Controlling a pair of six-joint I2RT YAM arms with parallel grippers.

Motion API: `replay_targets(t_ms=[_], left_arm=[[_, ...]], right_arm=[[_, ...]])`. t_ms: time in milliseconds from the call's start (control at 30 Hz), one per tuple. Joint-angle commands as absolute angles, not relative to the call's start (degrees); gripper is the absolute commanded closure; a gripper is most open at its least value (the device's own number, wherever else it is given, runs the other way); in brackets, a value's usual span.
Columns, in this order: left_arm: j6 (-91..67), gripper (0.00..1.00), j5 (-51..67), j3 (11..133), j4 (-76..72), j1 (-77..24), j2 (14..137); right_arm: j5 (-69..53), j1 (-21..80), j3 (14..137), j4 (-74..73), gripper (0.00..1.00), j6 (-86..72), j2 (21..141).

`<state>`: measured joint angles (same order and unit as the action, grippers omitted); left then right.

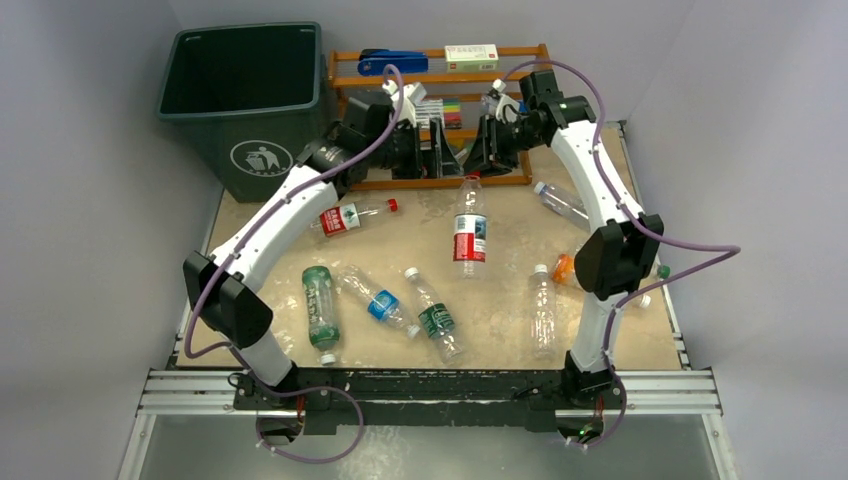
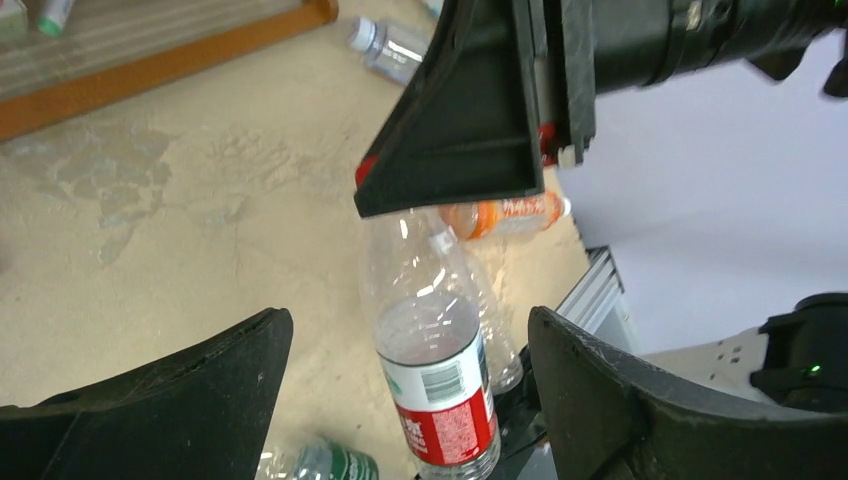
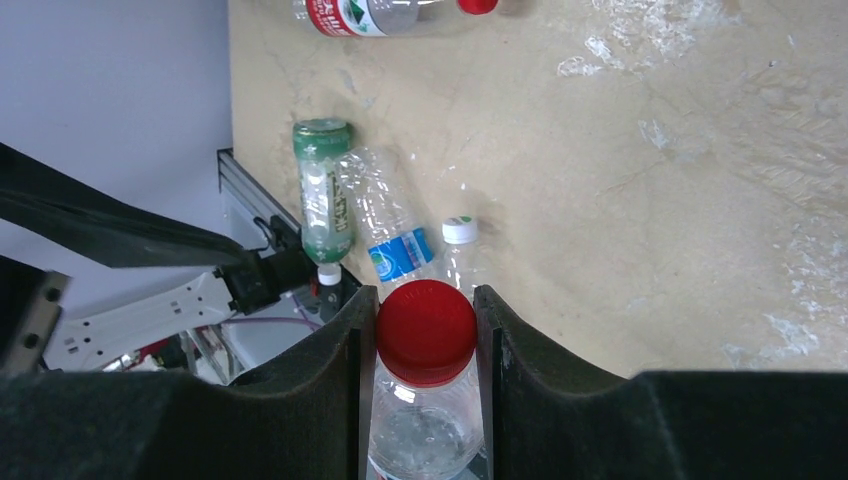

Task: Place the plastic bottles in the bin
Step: Pick up the plastic bottle at the center of the board.

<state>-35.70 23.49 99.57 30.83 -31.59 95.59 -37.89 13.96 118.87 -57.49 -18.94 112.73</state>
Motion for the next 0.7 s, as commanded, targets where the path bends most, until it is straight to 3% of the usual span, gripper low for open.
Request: replay_targets(t_ms=[0,667], left_arm=[[-30.86,0.13,20.66,102.69,34.47,-33.57,96.06],[-31.5,0.13,19.45,99.8,34.81,-37.49,96.92]], right_arm=[[-43.06,13.62,120.07,-55.74,0.77,-21.72,110.43],[-52.56,11.88,117.94,-44.77,0.79,-32.93,109.3]])
